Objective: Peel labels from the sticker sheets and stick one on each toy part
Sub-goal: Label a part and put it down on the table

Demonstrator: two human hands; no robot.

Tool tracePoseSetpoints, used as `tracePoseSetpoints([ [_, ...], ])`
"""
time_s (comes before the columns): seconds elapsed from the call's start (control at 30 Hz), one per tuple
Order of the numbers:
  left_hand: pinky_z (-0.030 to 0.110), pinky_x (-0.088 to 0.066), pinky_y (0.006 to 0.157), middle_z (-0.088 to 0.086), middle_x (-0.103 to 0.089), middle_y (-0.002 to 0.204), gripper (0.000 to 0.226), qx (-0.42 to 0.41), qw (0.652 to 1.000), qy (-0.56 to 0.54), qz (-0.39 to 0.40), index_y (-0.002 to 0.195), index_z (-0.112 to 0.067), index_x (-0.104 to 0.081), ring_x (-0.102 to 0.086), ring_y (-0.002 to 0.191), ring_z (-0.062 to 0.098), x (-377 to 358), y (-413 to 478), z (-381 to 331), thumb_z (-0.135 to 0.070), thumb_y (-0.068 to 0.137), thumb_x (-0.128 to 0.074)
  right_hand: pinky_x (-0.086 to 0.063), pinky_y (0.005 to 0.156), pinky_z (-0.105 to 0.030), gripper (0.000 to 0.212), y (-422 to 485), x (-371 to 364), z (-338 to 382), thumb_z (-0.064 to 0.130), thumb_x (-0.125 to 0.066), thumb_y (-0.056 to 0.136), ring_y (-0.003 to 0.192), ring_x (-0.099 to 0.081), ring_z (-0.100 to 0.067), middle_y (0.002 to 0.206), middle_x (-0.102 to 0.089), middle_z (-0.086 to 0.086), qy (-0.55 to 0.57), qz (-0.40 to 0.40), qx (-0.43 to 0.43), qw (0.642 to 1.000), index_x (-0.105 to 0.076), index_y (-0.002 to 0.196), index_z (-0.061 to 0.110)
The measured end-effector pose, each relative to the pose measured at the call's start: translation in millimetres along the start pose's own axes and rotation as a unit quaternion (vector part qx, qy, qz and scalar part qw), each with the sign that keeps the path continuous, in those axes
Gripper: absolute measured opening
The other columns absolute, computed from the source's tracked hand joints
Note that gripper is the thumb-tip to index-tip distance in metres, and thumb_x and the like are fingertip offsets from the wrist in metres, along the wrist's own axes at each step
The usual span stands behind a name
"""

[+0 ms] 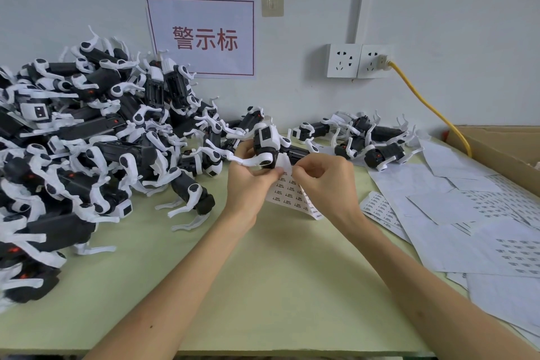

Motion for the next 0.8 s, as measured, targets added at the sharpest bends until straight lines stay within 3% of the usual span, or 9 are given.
tracePoseSetpoints([
  [0.13,0.036,-0.062,0.078,0.017,-0.075,0.106,0.051,0.007,1.0,-0.014,0.0,0.109,-0.028,-0.063,-0.073,0.086,0.019,-1.0,-1.3,-1.7,0.015,0.081,-0.073,-0.05,0.062,-0.015,0.018,1.8,0.3,-0.3,0.006,-0.066,0.081,0.065,-0.067,-0.001,0.066,-0.07,0.015,0.008,-0.001,-0.017,1.0,-0.074,0.07,0.016],
  [0.33,0.034,-0.062,0.076,0.009,-0.074,0.101,0.054,0.015,0.999,-0.032,-0.005,0.112,-0.027,-0.063,-0.073,0.085,0.017,-1.6,-1.0,-1.3,0.017,0.081,-0.071,-0.061,0.079,-0.047,0.017,4.5,-0.3,-4.6,0.008,-0.065,0.084,0.076,-0.073,-0.018,0.071,-0.074,0.004,0.049,0.014,-0.067,0.996,-0.076,0.073,0.015],
  [0.53,0.045,-0.06,0.09,0.011,-0.073,0.108,0.055,0.016,0.999,-0.026,-0.02,0.11,-0.031,-0.061,-0.072,0.098,0.023,0.1,-0.8,-4.3,0.015,0.081,-0.071,-0.063,0.08,-0.04,0.019,5.3,-0.2,-4.5,0.008,-0.062,0.089,0.083,-0.075,-0.027,0.079,-0.076,-0.006,0.142,0.04,-0.121,0.982,-0.077,0.076,0.01],
  [0.6,0.045,-0.06,0.091,0.013,-0.073,0.109,0.054,0.015,0.999,-0.026,-0.016,0.11,-0.031,-0.061,-0.072,0.102,0.028,0.0,-1.1,-5.4,0.015,0.082,-0.071,-0.062,0.08,-0.039,0.015,5.4,-0.3,-4.0,0.017,-0.069,0.089,0.079,-0.075,-0.024,0.077,-0.076,-0.003,0.118,0.046,-0.105,0.986,-0.076,0.077,0.012],
  [0.7,0.041,-0.06,0.087,0.009,-0.074,0.102,0.052,0.012,1.0,-0.022,-0.007,0.108,-0.03,-0.062,-0.073,0.093,0.021,-0.7,-2.4,-5.9,0.014,0.082,-0.073,-0.06,0.075,-0.037,0.014,4.2,-0.3,-3.9,0.022,-0.076,0.086,0.07,-0.072,-0.014,0.072,-0.073,0.004,0.069,0.051,-0.081,0.993,-0.074,0.074,0.018],
  [0.8,0.044,-0.061,0.087,0.013,-0.075,0.107,0.051,0.016,1.0,-0.013,-0.008,0.109,-0.029,-0.062,-0.074,0.092,0.022,-1.3,-2.8,-5.3,0.013,0.082,-0.072,-0.061,0.083,-0.044,0.013,4.8,0.7,-5.9,0.016,-0.073,0.089,0.076,-0.074,-0.021,0.076,-0.075,-0.001,0.089,0.054,-0.094,0.99,-0.075,0.077,0.014],
])
Point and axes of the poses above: each hand's wrist, its own y-axis towards the middle knuckle, its own x-axis out of the back of the hand, z = x × y, the point moved 2 cm from there along y, towards the middle knuckle
